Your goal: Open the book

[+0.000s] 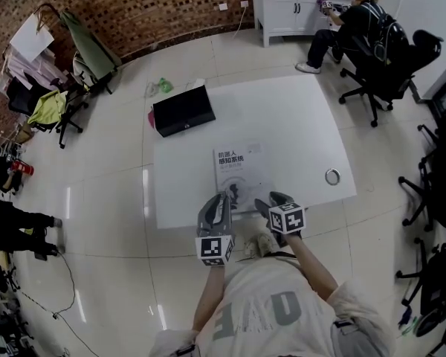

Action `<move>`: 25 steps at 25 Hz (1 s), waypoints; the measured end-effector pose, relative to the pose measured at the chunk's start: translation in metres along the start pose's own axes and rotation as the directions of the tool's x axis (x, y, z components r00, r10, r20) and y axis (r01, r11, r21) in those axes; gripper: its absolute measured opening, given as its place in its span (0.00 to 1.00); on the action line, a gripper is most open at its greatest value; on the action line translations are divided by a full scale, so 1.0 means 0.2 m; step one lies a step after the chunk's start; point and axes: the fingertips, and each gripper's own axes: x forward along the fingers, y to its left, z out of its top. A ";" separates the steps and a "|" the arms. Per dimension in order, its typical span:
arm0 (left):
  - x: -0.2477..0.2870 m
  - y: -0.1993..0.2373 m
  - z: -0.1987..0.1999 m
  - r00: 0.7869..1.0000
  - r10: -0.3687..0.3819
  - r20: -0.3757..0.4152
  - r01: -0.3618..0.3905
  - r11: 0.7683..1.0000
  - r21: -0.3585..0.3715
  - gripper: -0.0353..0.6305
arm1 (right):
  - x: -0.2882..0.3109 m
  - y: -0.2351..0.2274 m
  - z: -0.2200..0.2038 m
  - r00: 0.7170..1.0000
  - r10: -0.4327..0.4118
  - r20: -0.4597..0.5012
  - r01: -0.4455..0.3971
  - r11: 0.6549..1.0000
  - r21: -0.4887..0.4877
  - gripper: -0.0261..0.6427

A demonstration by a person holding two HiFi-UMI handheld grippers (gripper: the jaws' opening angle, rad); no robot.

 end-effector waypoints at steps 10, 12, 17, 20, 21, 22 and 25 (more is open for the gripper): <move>0.12 -0.25 -0.21 0.948 -0.282 -0.145 0.279 0.959 -0.040 0.40 | -0.14 0.13 0.24 0.982 0.084 0.171 -0.094 0.994 0.050 0.22; 0.12 -0.32 -0.25 0.923 -0.336 -0.187 0.342 0.940 -0.002 0.45 | -0.16 0.16 0.27 0.978 0.101 0.185 -0.113 0.992 0.056 0.21; 0.15 -0.36 -0.32 0.925 -0.304 -0.227 0.343 0.926 0.159 0.52 | -0.18 0.32 0.38 0.962 0.178 0.207 -0.181 0.983 -0.004 0.21; 0.20 -0.26 -0.30 0.958 -0.178 -0.224 0.231 0.943 0.241 0.35 | -0.16 0.43 0.44 0.954 0.219 0.203 -0.209 0.976 -0.066 0.22; 0.20 -0.23 -0.28 0.967 -0.141 -0.211 0.193 0.948 0.253 0.20 | -0.16 0.45 0.45 0.953 0.225 0.203 -0.213 0.974 -0.081 0.22; 0.19 -0.20 -0.26 0.975 -0.112 -0.191 0.160 0.953 0.257 0.12 | -0.18 0.46 0.47 0.951 0.231 0.208 -0.216 0.972 -0.089 0.24; 0.16 -0.11 -0.18 0.992 -0.043 -0.118 0.068 0.972 0.226 0.08 | -0.28 0.48 0.53 0.935 0.227 0.271 -0.207 0.973 -0.100 0.22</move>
